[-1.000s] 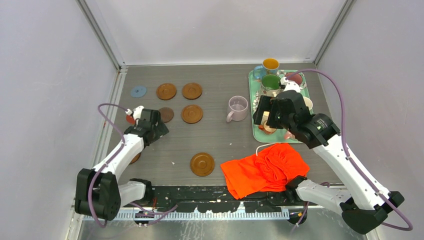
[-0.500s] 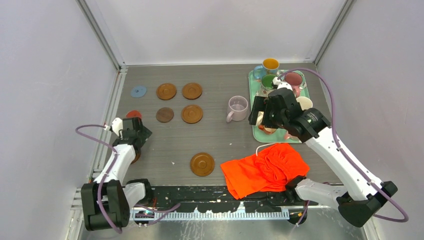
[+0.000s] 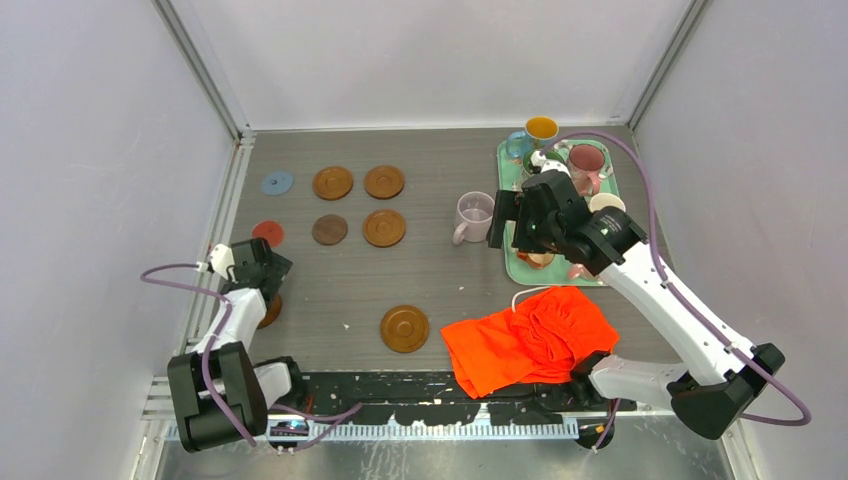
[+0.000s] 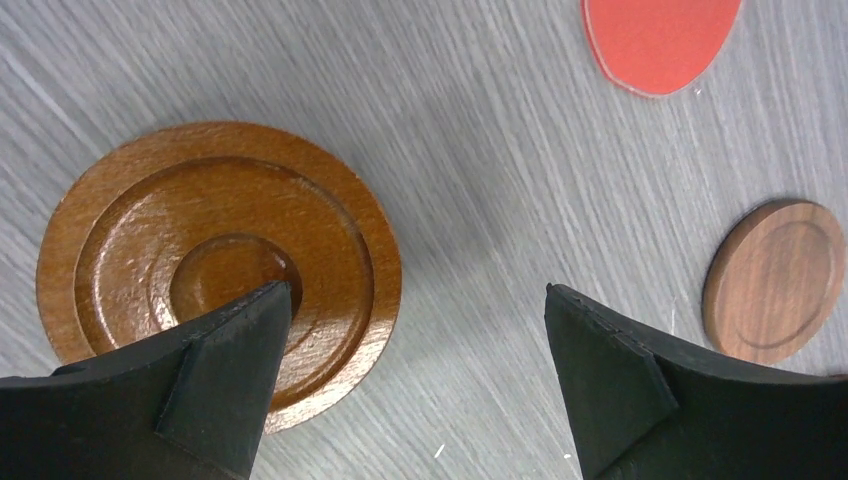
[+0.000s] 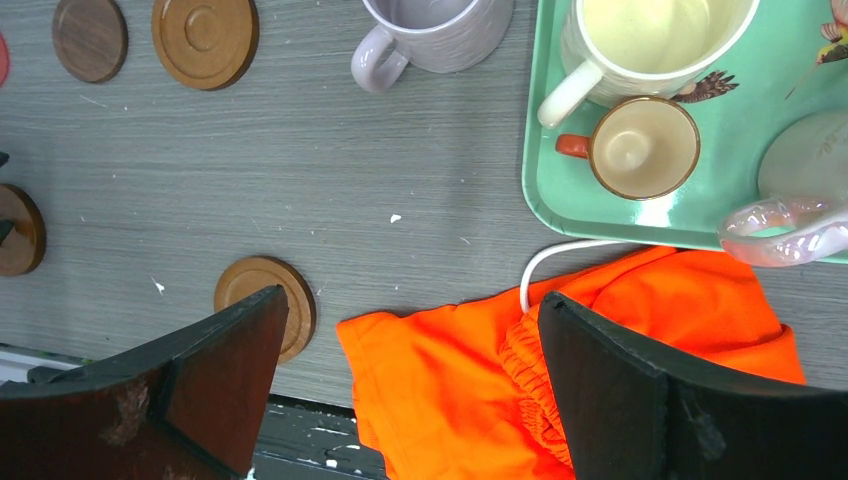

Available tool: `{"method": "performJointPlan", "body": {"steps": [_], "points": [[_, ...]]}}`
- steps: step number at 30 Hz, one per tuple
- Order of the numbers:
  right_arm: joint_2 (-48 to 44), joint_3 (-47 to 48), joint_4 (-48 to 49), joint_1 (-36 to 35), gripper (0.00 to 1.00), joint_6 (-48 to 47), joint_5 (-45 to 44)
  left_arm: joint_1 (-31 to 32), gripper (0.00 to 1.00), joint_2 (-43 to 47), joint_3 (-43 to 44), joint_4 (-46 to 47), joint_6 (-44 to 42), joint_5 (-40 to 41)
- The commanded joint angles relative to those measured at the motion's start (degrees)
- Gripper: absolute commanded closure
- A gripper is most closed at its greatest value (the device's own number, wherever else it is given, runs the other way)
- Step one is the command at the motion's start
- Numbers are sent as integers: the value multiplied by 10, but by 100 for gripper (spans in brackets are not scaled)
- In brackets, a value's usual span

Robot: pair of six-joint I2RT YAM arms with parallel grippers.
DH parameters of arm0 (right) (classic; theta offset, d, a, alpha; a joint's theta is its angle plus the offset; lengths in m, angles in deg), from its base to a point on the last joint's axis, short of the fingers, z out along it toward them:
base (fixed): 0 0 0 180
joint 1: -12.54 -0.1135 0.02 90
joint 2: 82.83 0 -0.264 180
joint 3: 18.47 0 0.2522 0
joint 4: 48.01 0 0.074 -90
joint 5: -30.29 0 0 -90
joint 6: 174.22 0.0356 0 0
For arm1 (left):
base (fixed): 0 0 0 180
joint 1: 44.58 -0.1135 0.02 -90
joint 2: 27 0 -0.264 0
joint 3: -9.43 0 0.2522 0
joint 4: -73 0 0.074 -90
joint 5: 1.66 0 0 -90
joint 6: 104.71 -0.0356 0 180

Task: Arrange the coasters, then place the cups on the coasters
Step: Move the coaster to the center of the board.

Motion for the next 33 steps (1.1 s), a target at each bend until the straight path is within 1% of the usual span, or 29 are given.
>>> {"method": "performJointPlan", "body": {"steps": [1, 9, 12, 15, 18, 24, 28, 33], "points": [[-4, 18, 13, -7, 0, 7, -3, -5, 0, -21, -9, 33, 18, -35], [-15, 1, 24, -6, 0, 2, -14, 4, 0, -17, -7, 31, 13, -73], [-19, -4, 30, -6, 0, 1, -17, 30, 0, -13, -5, 27, 15, -72], [-25, -11, 36, -6, 0, 1, -19, 71, 0, -16, 2, 22, 19, -56], [-35, -19, 41, -6, 0, 3, -22, 107, 0, -31, 13, 18, 23, -49], [-51, -31, 50, -6, 0, 8, -28, 154, 0, -63, 43, 8, 22, -48], [-59, -40, 57, -6, 0, 9, -29, 164, 0, -80, 57, 8, 13, -58], [-63, -45, 59, -6, 0, 9, -30, 172, 0, -81, 62, -3, 14, -45]]}}
